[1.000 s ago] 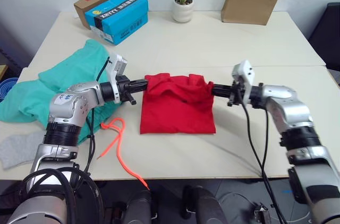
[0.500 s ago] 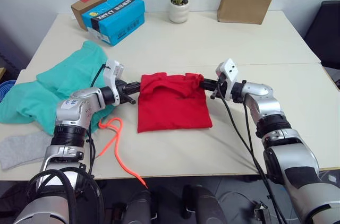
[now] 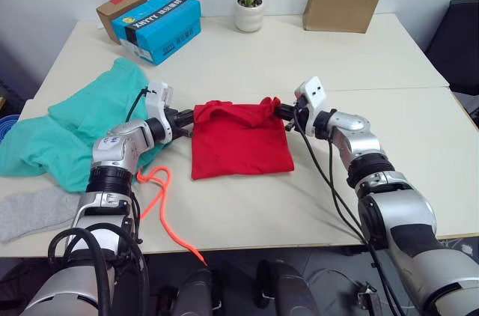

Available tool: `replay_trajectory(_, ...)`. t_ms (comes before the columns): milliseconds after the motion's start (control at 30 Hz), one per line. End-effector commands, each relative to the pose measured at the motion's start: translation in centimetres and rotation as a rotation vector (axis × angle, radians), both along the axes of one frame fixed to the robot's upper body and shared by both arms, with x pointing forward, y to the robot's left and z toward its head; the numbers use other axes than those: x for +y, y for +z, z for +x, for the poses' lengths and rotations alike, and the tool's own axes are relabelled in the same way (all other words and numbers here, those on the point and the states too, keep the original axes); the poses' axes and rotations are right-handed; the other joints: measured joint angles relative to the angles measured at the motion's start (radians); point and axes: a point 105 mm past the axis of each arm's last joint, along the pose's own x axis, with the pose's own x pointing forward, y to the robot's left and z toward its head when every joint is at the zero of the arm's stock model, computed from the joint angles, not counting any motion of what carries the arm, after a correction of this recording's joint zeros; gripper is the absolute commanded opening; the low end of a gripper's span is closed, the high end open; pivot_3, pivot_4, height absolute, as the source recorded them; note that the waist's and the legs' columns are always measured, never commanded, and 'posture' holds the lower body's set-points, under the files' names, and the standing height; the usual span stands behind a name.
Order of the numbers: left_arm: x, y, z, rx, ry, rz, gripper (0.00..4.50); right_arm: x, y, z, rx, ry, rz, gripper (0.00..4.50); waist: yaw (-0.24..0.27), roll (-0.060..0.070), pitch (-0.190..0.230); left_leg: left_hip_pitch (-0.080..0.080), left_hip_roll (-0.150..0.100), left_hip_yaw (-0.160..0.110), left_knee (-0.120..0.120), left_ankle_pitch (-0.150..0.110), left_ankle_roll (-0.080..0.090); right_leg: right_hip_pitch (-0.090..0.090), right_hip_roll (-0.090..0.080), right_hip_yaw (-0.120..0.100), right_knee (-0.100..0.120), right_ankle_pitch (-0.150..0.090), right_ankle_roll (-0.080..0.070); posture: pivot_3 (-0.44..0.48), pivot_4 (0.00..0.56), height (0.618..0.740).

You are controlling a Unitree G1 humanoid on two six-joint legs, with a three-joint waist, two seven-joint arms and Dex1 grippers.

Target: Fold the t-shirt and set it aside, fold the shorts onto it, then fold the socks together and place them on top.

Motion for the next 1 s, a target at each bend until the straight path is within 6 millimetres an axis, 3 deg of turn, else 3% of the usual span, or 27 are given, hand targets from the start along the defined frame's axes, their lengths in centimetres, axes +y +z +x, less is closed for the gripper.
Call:
replay_trajectory(33, 0.3, 1.8, 0.5, -0.069, 0.026, 0.010, 0.97, -0.6, 2.6, 1.1, -0.088, -0.090, 0.029, 0.75, 0.000, 0.000, 0.000, 0.000, 0.000, 0.000, 0.000, 0.000, 0.000, 0.000, 0.000, 0.000, 0.000, 0.000, 0.000, 0.000, 0.150, 0.740)
replay_trajectory(200, 2.0, 2.0, 1.9, -0.183, 0.199, 0.060, 2.52, -2.2, 4.3, 2.2, -0.168, -0.275, 0.101, 2.41, 0.000, 0.000, 0.000, 0.000, 0.000, 0.000, 0.000, 0.000, 0.000, 0.000, 0.000, 0.000, 0.000, 0.000, 0.000, 0.000, 0.150, 0.740)
replay_trajectory(267, 2.2, 2.9, 2.2, -0.240, 0.244, 0.005, 2.55, -2.8, 4.8, 2.5, -0.155, -0.329, 0.178, 3.08, 0.000, 0.000, 0.000, 0.000, 0.000, 0.000, 0.000, 0.000, 0.000, 0.000, 0.000, 0.001, 0.000, 0.000, 0.000, 0.000, 0.150, 0.740)
replay_trajectory(467, 1.8, 6.4, 0.9, -0.459, 0.204, -0.040, 2.55, -4.1, 6.0, 1.9, -0.196, -0.298, 0.225, 3.08, -0.003, 0.000, 0.000, -0.001, 0.000, 0.001, 0.000, 0.000, 0.000, 0.000, 0.000, 0.001, 0.000, 0.000, 0.000, 0.000, 0.150, 0.740)
replay_trajectory(600, 0.1, 7.7, -2.2, -0.581, 0.002, -0.004, 2.55, -3.3, 6.9, -0.9, -0.325, -0.064, 0.153, 3.08, -0.003, 0.000, 0.000, -0.001, 0.000, 0.000, -0.002, 0.000, 0.000, -0.001, 0.000, 0.001, -0.001, 0.000, 0.000, 0.000, 0.150, 0.740)
replay_trajectory(733, -1.7, 4.2, -8.1, -0.588, -0.410, 0.273, 2.55, -1.2, 4.0, -7.2, -0.410, 0.370, -0.154, 3.08, -0.004, 0.000, 0.000, 0.000, 0.000, 0.001, -0.002, 0.000, 0.000, 0.000, 0.001, 0.001, -0.002, 0.000, 0.000, 0.000, 0.150, 0.740)
replay_trajectory(833, -1.8, 0.8, -10.9, -0.524, -0.599, 0.454, 3.07, -0.7, 1.7, -10.0, -0.378, 0.516, -0.247, 3.10, -0.003, 0.000, 0.000, 0.002, 0.000, 0.001, -0.002, 0.000, -0.001, 0.000, 0.001, 0.002, -0.001, 0.000, 0.000, 0.000, 0.150, 0.740)
replay_trajectory(933, -1.9, -1.3, -12.0, -0.502, -0.654, 0.548, 4.03, -0.1, -1.2, -12.1, -0.298, 0.607, -0.309, 3.10, 0.005, 0.000, 0.000, 0.004, 0.000, 0.002, -0.002, -0.001, -0.001, 0.001, 0.000, 0.004, -0.005, 0.000, -0.001, 0.000, 0.150, 0.740)
replay_trajectory(1000, -2.0, -2.4, -11.7, -0.503, -0.637, 0.596, 4.45, 0.0, -2.8, -12.2, -0.282, 0.594, -0.372, 3.10, 0.012, 0.000, 0.000, 0.005, 0.000, 0.002, -0.002, -0.001, -0.001, 0.001, -0.001, 0.005, -0.005, 0.001, -0.002, 0.000, 0.150, 0.740)
